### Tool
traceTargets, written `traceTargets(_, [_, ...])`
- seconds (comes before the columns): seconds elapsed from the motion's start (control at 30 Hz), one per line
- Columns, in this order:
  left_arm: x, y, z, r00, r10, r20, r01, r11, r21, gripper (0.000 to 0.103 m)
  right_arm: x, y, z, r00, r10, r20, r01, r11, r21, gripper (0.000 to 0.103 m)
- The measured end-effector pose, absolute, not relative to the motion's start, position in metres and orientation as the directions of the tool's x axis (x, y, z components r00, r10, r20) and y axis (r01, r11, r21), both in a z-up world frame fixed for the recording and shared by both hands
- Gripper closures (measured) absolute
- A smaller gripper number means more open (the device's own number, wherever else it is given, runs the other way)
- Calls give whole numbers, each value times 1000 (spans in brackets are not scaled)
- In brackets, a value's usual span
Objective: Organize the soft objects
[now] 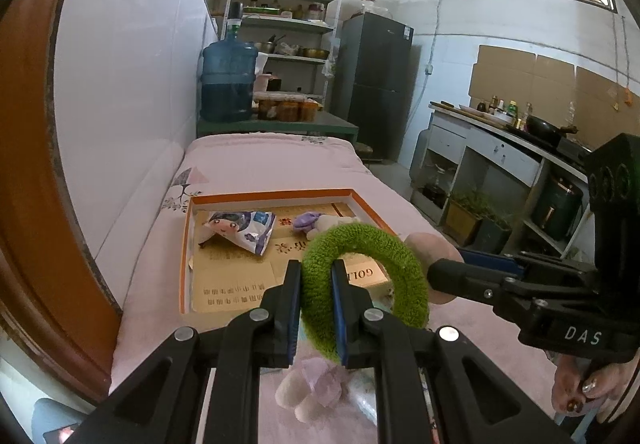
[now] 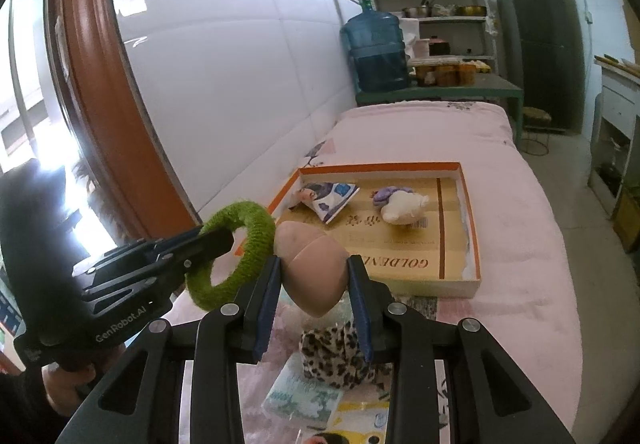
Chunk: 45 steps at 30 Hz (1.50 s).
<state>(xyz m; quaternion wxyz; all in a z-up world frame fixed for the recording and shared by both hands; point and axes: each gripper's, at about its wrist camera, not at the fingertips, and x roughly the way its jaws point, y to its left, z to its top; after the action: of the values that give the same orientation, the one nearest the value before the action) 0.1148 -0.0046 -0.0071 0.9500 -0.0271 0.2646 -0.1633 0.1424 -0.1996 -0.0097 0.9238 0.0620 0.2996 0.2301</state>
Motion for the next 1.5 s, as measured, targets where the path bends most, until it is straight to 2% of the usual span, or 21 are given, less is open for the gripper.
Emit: traceTargets(1.5, [218, 6, -37, 797, -247, -551, 183, 968, -170, 88, 240, -203, -39, 670, 500, -550, -354, 865, 355, 69])
